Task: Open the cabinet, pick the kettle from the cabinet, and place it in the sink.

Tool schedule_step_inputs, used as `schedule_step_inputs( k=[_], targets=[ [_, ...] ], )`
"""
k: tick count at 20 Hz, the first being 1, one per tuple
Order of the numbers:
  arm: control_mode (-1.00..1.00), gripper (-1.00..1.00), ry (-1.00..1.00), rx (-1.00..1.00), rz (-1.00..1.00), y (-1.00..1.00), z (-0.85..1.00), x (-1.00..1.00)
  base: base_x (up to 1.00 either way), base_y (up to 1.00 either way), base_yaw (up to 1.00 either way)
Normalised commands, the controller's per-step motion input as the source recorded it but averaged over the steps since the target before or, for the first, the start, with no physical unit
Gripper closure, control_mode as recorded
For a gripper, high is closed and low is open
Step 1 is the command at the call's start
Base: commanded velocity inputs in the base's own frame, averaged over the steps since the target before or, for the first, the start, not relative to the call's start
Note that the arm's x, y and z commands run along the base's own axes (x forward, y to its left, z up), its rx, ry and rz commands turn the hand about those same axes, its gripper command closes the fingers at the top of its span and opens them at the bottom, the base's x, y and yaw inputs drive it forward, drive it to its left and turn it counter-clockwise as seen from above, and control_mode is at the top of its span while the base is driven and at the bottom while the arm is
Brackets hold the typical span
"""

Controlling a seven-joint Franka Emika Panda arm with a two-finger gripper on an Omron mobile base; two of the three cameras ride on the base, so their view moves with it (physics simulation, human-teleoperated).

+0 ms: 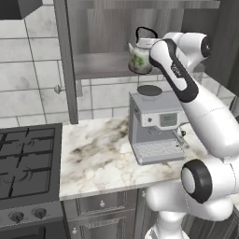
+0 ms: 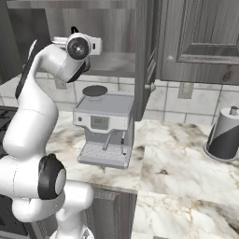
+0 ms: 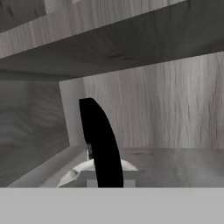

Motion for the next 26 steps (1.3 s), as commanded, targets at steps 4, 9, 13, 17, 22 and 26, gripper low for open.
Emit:
schedule_step_inputs(
  k=[4, 9, 13, 17, 22, 26],
  targets=[
    [-1.0, 1.0, 0.0, 0.0, 0.0, 0.01, -0.02, -0.75, 0.0, 0.0, 0.0],
    [-1.0, 1.0, 0.0, -0.02, 0.0, 0.01, -0.05, -0.75, 0.0, 0.0, 0.0],
    [-1.0, 1.0, 0.0, 0.0, 0.0, 0.0, -0.09, -0.75, 0.0, 0.0, 0.0],
    [-1.0, 1.0, 0.0, 0.0, 0.0, 0.0, -0.09, -0.75, 0.0, 0.0, 0.0],
    [-1.0, 1.0, 0.02, 0.0, 0.0, 0.0, -0.12, -0.71, 0.0, 0.0, 0.0],
    [-1.0, 1.0, 0.19, -0.03, 0.0, 0.0, -0.21, -0.37, 0.0, 0.0, 0.0]
  ],
)
